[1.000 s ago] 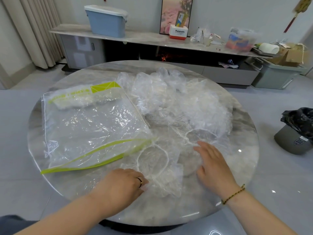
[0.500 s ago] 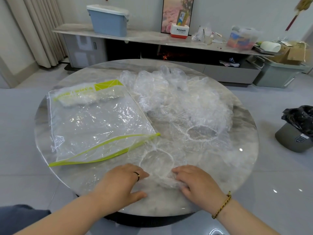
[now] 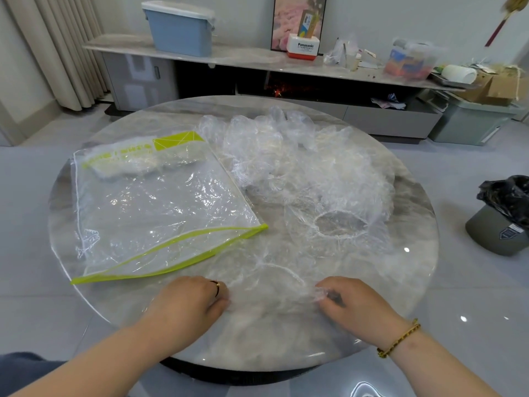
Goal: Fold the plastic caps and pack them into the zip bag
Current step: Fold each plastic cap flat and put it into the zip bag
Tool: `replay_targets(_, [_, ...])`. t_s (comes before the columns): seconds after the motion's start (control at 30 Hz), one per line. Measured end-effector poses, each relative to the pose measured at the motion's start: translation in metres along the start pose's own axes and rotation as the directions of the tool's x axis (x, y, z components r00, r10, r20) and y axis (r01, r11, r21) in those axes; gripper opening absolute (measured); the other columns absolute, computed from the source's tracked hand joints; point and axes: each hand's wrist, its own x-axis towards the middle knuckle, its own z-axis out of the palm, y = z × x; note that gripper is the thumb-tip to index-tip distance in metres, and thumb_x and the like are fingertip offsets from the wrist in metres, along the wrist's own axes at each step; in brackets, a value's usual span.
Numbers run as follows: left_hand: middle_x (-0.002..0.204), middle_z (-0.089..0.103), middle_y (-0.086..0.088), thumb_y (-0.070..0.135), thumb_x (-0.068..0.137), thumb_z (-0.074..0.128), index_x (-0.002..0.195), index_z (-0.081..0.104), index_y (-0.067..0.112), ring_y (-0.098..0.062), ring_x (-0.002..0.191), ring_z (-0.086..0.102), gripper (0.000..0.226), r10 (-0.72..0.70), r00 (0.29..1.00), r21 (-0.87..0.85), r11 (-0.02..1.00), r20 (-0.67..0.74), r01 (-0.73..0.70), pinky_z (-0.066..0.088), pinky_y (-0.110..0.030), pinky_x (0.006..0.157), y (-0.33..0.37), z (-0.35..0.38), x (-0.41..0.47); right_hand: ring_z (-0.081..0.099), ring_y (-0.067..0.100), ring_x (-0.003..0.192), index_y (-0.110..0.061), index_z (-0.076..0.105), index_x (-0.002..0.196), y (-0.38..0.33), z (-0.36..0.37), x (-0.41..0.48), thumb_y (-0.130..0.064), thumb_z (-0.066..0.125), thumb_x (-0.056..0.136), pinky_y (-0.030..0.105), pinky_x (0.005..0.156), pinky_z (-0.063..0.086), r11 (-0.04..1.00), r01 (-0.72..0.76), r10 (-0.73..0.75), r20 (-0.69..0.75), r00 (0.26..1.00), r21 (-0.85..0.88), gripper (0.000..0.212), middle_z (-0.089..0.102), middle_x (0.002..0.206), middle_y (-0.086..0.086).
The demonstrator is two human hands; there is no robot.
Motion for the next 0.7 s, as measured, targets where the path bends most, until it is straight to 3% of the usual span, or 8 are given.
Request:
replay_targets(0.07, [0.073,0.063,0.018,0.039,0.096,0.038,0.077,0.051,0.034,0.0,0.074,0.056,0.024,-0.141,0.986,-0.166,0.974,0.087,0.154,0.037,-0.016,0.064,0.002,0.004,-0.003,0.042,0.011,0.057,-0.014,0.043,0.064,-0.006,-0.001,0.0,-0.026,0.047,0.094,0.02,0.056,0.032,0.999,-0.03,0.028,-0.05,0.998,-0.031,0.032,0.044,0.06,-0.002])
replay_targets(0.17, [0.052,0.057,0.028,0.029,0.095,0.045,0.067,0.042,0.036,0.003,0.061,0.054,0.029,-0.29,0.946,-0.288,0.903,0.146,0.32,0.041,-0.013,0.064,0.002,0.009,-0.003,0.034,0.011,0.049,-0.018,0.033,0.061,-0.013,0.001,0.002,-0.03,0.043,0.096,0.02,0.052,0.029,0.995,-0.091,0.083,-0.155,0.984,-0.044,0.037,0.037,0.054,-0.003])
replay_targets(0.27, [0.059,0.052,0.009,0.031,0.095,0.043,0.066,0.037,0.034,-0.012,0.068,0.05,0.03,-0.347,0.928,-0.228,0.9,0.137,0.371,0.042,-0.025,0.07,0.007,0.01,0.0,0.034,0.01,0.048,-0.021,0.028,0.059,-0.021,0.004,0.005,-0.032,0.04,0.096,0.015,0.052,0.029,0.991,-0.097,0.073,-0.245,0.967,-0.09,0.041,0.035,0.051,-0.005])
replay_targets(0.4, [0.063,0.047,0.008,0.034,0.097,0.037,0.073,0.037,0.032,-0.017,0.072,0.047,0.023,-0.396,0.912,-0.157,0.899,0.104,0.408,0.035,-0.025,0.062,0.011,0.006,0.003,0.04,0.017,0.056,-0.02,0.028,0.059,-0.024,0.007,0.014,-0.032,0.04,0.096,0.013,0.05,0.025,0.986,-0.159,0.138,-0.286,0.948,-0.054,0.041,0.038,0.052,-0.005])
replay_targets(0.5, [0.065,0.049,0.008,0.038,0.098,0.033,0.093,0.041,0.033,-0.016,0.075,0.051,0.011,-0.422,0.905,-0.04,0.905,0.055,0.425,0.034,-0.025,0.061,0.012,-0.005,0.006,0.042,0.015,0.058,-0.019,0.03,0.062,-0.022,0.01,0.02,-0.032,0.04,0.096,0.021,0.054,0.035,0.972,-0.236,0.226,-0.241,0.944,-0.013,0.038,0.05,0.06,-0.002])
replay_targets(0.57, [0.074,0.057,0.006,0.039,0.097,0.032,0.106,0.042,0.031,-0.016,0.083,0.059,0.015,-0.436,0.899,0.049,0.899,0.022,0.435,0.038,-0.025,0.063,0.013,-0.008,0.007,0.042,0.012,0.058,-0.021,0.038,0.072,-0.025,0.011,0.019,-0.033,0.039,0.096,0.021,0.052,0.035,0.965,-0.252,0.234,-0.2,0.951,-0.07,0.027,0.049,0.062,-0.006])
replay_targets(0.63, [0.085,0.065,0.004,0.036,0.093,0.035,0.115,0.039,0.026,-0.019,0.084,0.065,0.025,-0.364,0.929,0.137,0.919,-0.074,0.371,0.046,-0.026,0.065,0.013,-0.008,0.008,0.048,0.01,0.066,-0.022,0.046,0.103,-0.028,0.01,0.018,-0.032,0.038,0.097,0.019,0.056,0.036,0.965,-0.237,0.214,-0.189,0.958,-0.111,0.014,0.055,0.075,-0.008])
replay_targets(0.7, [0.088,0.068,-0.004,0.035,0.077,0.038,0.114,0.043,0.016,-0.023,0.083,0.061,0.042,-0.239,0.939,0.127,0.953,-0.248,0.276,0.047,-0.032,0.07,0.012,-0.003,0.008,0.054,0.014,0.096,-0.018,0.041,0.128,-0.031,0.013,0.019,-0.022,0.041,0.095,0.021,0.08,0.041,0.963,-0.222,0.174,-0.279,0.944,-0.153,0.034,0.058,0.109,-0.002])
